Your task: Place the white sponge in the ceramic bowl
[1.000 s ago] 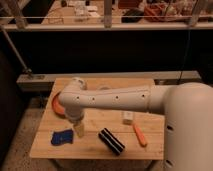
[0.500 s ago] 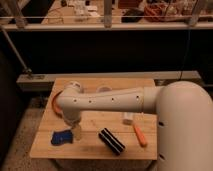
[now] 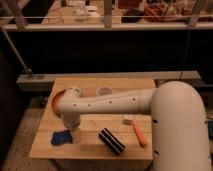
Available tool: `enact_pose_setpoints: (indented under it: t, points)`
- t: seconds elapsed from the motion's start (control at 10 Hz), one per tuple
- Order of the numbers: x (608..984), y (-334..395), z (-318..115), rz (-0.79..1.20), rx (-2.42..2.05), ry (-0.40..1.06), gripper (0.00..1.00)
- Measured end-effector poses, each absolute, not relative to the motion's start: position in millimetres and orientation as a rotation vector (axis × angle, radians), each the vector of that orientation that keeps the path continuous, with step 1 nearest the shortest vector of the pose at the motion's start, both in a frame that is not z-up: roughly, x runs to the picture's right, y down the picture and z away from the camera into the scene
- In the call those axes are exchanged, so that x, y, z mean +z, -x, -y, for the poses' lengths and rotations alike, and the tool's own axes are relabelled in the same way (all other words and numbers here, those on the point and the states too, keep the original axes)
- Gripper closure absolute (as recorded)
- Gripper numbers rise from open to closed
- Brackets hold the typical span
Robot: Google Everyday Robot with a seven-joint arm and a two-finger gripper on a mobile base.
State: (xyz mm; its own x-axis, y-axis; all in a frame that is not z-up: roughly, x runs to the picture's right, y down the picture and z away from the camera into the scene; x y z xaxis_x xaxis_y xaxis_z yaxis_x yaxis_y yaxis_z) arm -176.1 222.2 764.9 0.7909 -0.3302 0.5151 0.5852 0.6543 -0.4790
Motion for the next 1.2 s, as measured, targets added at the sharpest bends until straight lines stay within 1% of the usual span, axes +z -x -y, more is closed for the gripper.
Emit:
enact_pose_setpoints:
  t: [0.4, 1.2]
  points:
    - [777, 181, -236, 0.413, -0.544, 0.678, 0.2]
    - [784, 187, -245, 0.423, -0.56, 0.683, 0.2]
